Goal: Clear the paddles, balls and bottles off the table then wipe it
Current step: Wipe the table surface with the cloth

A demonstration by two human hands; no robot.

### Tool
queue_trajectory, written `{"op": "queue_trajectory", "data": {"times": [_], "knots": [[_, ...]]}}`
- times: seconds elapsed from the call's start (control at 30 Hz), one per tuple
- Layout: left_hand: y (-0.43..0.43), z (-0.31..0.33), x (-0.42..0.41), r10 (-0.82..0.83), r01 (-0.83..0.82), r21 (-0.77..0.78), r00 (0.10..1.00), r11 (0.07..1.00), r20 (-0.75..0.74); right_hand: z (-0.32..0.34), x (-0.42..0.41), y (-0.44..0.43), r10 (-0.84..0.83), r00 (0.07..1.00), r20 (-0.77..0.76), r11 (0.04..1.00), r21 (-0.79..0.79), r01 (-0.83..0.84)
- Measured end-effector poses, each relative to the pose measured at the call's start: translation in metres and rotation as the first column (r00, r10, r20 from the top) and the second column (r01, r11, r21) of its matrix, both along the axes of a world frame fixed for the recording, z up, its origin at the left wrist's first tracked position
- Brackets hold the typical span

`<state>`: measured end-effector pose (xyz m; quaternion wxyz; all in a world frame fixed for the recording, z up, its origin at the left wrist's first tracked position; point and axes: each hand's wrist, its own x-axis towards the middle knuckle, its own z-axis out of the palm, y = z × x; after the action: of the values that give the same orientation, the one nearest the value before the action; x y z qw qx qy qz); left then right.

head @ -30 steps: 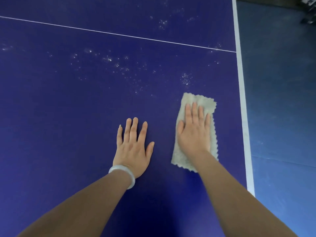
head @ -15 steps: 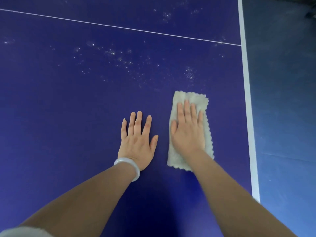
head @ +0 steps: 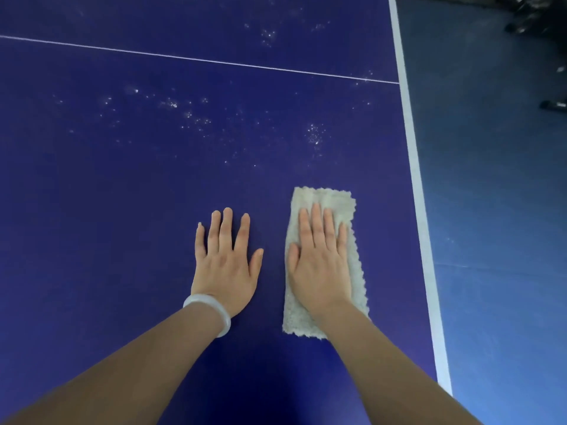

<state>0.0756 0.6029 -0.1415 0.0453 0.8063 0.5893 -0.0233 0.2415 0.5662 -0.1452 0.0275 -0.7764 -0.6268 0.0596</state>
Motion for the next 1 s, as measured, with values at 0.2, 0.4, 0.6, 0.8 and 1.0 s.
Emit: {"op": "queue_trajectory", "data": {"times": [0.2, 0.4, 0.6, 0.8, 1.0], "knots": [[0.006, 0.005, 0.024, -0.097, 0.093, 0.047, 0.992, 0.995, 0.087, -0.003, 0.078, 0.021, -0.321, 0.947, 0.001, 0.947, 0.014, 0.321], [0.053, 0.003, 0.067, -0.338, 0.338, 0.019, 0.939, 0.941, 0.062, -0.002, 0.100, 0.029, -0.369, 0.929, -0.021, 0.929, 0.030, 0.369], [0.070, 0.005, 0.071, -0.369, 0.370, -0.030, 0.929, 0.929, 0.025, -0.001, 0.134, 0.057, -0.372, 0.928, -0.018, 0.928, 0.028, 0.372], [0.072, 0.004, 0.071, -0.364, 0.365, -0.039, 0.931, 0.930, 0.035, 0.003, 0.181, 0.126, -0.374, 0.927, -0.022, 0.927, 0.001, 0.375], [0.071, 0.006, 0.071, -0.368, 0.369, -0.038, 0.929, 0.929, 0.030, 0.004, 0.197, 0.168, -0.326, 0.945, -0.003, 0.945, -0.009, 0.326]]}}
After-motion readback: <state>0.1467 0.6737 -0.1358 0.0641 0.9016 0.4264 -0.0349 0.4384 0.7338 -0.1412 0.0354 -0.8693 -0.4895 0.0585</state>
